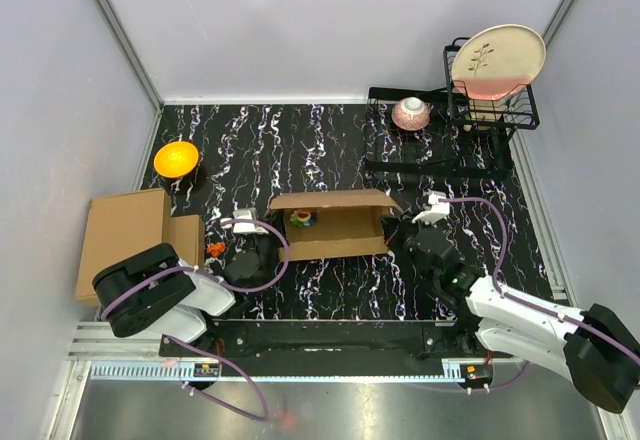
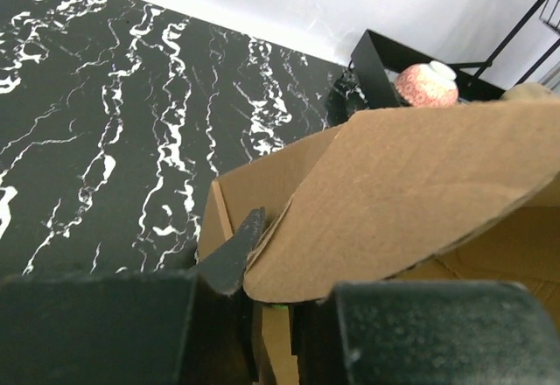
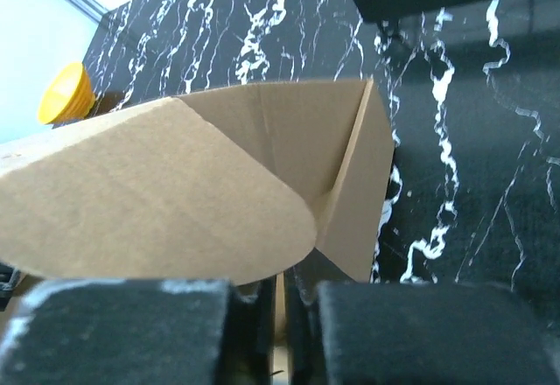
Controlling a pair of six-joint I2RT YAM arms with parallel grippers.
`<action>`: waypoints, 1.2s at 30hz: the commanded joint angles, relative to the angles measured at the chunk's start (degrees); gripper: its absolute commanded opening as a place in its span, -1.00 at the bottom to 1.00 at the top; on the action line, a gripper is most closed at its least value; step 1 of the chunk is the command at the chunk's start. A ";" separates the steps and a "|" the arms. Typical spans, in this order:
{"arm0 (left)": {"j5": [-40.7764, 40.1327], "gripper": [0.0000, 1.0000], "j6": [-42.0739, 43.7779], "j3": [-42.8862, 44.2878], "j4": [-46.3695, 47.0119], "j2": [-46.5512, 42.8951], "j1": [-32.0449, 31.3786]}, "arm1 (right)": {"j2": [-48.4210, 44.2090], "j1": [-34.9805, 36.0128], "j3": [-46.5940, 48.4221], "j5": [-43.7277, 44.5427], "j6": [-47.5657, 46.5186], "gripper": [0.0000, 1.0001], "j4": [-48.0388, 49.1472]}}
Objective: Fold the paper box
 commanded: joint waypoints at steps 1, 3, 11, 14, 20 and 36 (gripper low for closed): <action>-1.00 -0.70 -2.20 -2.00 -0.04 0.95 -1.15 | -1.54 2.11 -0.79 -1.80 2.96 -0.55 -7.86; -1.35 -0.69 -1.76 -2.17 0.05 0.69 -1.15 | -3.65 2.11 -0.27 -0.48 2.35 -0.25 -11.29; -2.41 -0.67 0.00 -2.53 -0.39 0.51 -1.33 | -20.00 2.29 3.87 1.63 -0.29 0.18 -28.32; -2.85 -0.67 0.26 -2.70 -0.57 0.77 -1.33 | -26.15 2.29 5.27 2.68 -0.81 0.24 -33.79; -3.29 -0.63 0.70 -3.14 -0.74 0.86 -1.77 | -33.90 2.29 11.07 6.55 -5.11 0.26 -39.86; -12.15 -0.16 -13.42 -3.67 -56.60 -31.85 -11.42 | 11.52 2.20 19.96 -14.98 -8.38 -0.29 -7.53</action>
